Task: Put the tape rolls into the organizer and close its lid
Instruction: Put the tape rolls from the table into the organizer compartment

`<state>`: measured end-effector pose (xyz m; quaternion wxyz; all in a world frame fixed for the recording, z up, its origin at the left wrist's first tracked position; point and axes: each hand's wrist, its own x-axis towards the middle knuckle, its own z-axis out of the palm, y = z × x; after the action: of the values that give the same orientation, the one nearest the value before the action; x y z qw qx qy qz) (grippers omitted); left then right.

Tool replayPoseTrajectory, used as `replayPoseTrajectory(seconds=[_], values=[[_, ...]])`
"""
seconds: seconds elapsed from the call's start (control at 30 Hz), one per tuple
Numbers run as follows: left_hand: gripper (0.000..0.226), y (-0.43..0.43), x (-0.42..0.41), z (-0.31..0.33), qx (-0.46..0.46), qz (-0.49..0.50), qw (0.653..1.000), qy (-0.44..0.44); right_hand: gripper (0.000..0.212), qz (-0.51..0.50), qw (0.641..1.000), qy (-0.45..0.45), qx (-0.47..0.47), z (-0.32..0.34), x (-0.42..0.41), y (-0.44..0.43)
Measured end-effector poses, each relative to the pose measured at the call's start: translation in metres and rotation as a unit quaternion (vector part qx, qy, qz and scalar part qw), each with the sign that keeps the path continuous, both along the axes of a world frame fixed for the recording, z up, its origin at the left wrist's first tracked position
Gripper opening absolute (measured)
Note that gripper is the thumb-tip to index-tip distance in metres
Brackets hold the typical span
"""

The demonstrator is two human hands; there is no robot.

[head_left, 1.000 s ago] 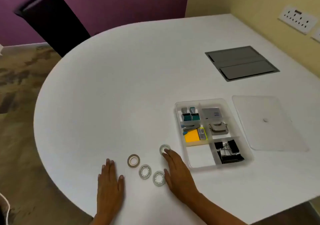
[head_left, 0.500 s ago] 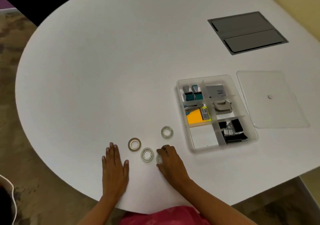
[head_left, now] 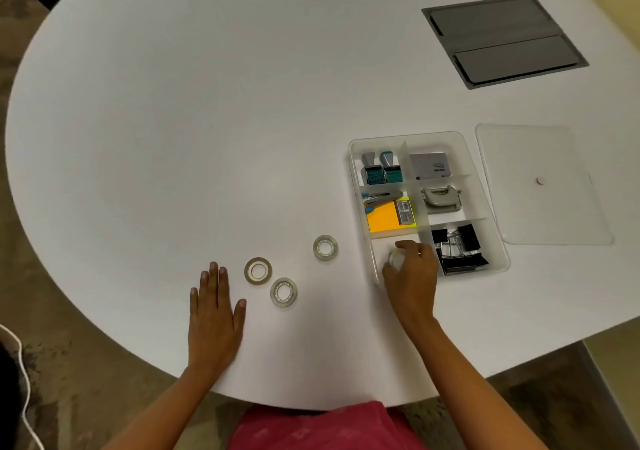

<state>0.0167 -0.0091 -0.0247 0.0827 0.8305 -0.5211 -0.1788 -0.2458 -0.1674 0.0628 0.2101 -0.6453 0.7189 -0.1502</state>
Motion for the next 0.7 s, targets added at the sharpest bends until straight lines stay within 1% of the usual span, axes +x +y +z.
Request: replayPoseTrajectory(seconds=[0.03,0.1,0.3,0.37,0.4,0.43,0.5,0.53,0.57,0.6,0.67,0.7], values=[[0.07,-0.001,-0.001,0.0,0.0,0.004,1.0,0.001,0.042,0.002,0.999,0.005,0.032,-0.003,-0.003,-0.004],[0.07,-0.001,-0.002,0.001,0.001,0.006,1.0,0.001,0.042,0.013,0.998,0.017,0.063,-0.009,-0.006,-0.009],[0.069,-0.001,-0.002,0.0,0.004,0.006,1.0,-0.01,0.044,0.021,0.993,0.08,0.089,-0.017,-0.001,-0.015],[0.068,-0.001,-0.004,0.0,0.008,0.012,1.0,-0.013,0.044,0.017,0.992,0.082,0.095,-0.016,0.0,-0.015],[0.068,-0.002,-0.005,0.0,0.008,0.015,1.0,-0.015,0.042,0.01,0.993,0.077,0.084,-0.014,0.001,-0.014],[0.068,-0.002,-0.005,0.0,0.008,0.017,1.0,-0.016,0.037,0.002,0.996,0.074,0.054,-0.01,0.003,-0.013],[0.067,-0.002,-0.006,0.001,0.004,0.019,1.0,-0.014,0.03,0.017,0.994,0.097,-0.057,-0.004,0.008,-0.006],[0.067,-0.002,-0.006,0.001,0.002,0.018,1.0,-0.013,0.029,0.036,0.988,0.11,-0.106,0.0,0.013,-0.002],[0.067,-0.002,-0.006,0.001,0.001,0.018,1.0,-0.013,0.029,0.064,0.984,0.1,-0.131,0.003,0.019,0.004],[0.068,-0.002,-0.006,0.001,-0.001,0.018,1.0,-0.013,0.028,0.089,0.988,0.057,-0.116,0.005,0.029,0.01],[0.068,-0.002,-0.006,0.0,-0.003,0.018,1.0,-0.01,0.024,0.161,0.986,-0.023,-0.035,0.003,0.051,0.026],[0.068,-0.002,-0.006,0.0,-0.003,0.019,1.0,-0.01,0.022,0.214,0.976,-0.037,-0.01,0.0,0.064,0.034]])
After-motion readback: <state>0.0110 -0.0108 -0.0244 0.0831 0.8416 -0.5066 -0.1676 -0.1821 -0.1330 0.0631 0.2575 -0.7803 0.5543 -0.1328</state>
